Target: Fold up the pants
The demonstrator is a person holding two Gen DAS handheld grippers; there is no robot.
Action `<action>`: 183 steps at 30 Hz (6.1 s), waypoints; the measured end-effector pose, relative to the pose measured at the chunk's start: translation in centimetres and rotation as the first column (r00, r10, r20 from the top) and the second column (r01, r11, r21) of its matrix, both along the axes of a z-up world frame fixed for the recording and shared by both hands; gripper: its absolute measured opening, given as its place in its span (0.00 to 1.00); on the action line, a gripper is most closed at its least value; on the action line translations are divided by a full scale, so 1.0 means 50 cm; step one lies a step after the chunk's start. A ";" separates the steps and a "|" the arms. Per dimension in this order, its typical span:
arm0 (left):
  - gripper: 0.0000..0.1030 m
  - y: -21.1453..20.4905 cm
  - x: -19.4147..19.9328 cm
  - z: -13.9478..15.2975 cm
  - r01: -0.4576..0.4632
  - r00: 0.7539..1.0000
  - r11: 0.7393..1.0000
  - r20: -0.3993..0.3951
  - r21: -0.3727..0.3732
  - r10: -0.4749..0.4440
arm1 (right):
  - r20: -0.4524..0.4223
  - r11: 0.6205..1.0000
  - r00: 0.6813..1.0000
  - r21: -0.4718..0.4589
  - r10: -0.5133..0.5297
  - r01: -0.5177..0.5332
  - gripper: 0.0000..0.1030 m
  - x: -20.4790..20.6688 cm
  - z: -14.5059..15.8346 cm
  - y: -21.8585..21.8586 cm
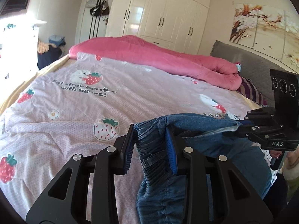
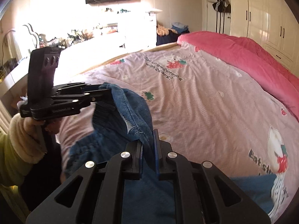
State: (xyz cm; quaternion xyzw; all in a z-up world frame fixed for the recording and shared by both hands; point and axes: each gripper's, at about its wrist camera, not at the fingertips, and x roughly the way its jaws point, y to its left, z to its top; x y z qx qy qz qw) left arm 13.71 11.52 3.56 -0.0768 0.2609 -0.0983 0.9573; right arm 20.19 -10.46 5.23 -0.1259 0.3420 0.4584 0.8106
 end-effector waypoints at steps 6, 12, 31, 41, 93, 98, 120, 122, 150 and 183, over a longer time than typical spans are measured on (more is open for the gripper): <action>0.23 -0.016 -0.084 -0.005 0.053 0.999 0.999 -0.004 -0.004 -0.053 | -0.014 1.000 1.000 0.012 0.006 -0.006 0.08 -0.111 -0.011 -0.022; 0.23 -0.030 -0.160 -0.034 0.070 0.995 0.997 -0.072 0.019 -0.068 | -0.053 1.000 0.999 0.017 0.013 -0.012 0.09 -0.189 -0.043 -0.036; 0.31 -0.028 -0.232 -0.078 0.042 0.976 0.991 -0.217 0.126 -0.014 | -0.175 0.998 0.984 -0.038 0.034 -0.041 0.12 -0.282 -0.174 0.016; 0.39 0.008 -0.267 -0.087 -0.023 0.964 0.990 -0.260 0.138 0.059 | -0.216 0.999 0.976 -0.034 0.013 -0.021 0.14 -0.276 -0.203 0.014; 0.40 -0.369 -0.146 -0.108 0.396 0.846 0.915 -0.357 -0.077 -0.396 | -0.214 0.837 0.838 0.125 -0.502 0.533 0.67 -0.164 -0.113 -0.391; 0.26 -0.380 -0.095 -0.138 0.381 0.828 0.919 -0.404 -0.103 -0.389 | -0.223 0.833 0.835 0.135 -0.503 0.537 0.67 -0.159 -0.124 -0.399; 0.00 -0.392 -0.011 -0.172 0.415 0.803 0.892 -0.389 -0.179 -0.451 | -0.188 0.823 0.804 -0.047 -0.564 0.567 0.70 0.086 -0.108 -0.361; 0.00 -0.397 -0.018 -0.169 0.422 0.804 0.888 -0.376 -0.184 -0.461 | -0.183 0.822 0.802 -0.104 -0.568 0.559 0.70 0.145 -0.112 -0.342; 0.00 -0.375 -0.052 -0.150 0.438 0.831 0.882 -0.296 -0.175 -0.472 | -0.238 0.775 0.755 0.010 -0.611 0.631 0.08 0.077 0.007 -0.557; 0.00 -0.475 -0.176 -0.158 0.588 0.769 0.808 -0.346 0.050 -0.538 | -0.348 0.804 0.750 -0.021 -0.562 0.594 0.07 -0.298 -0.166 -0.706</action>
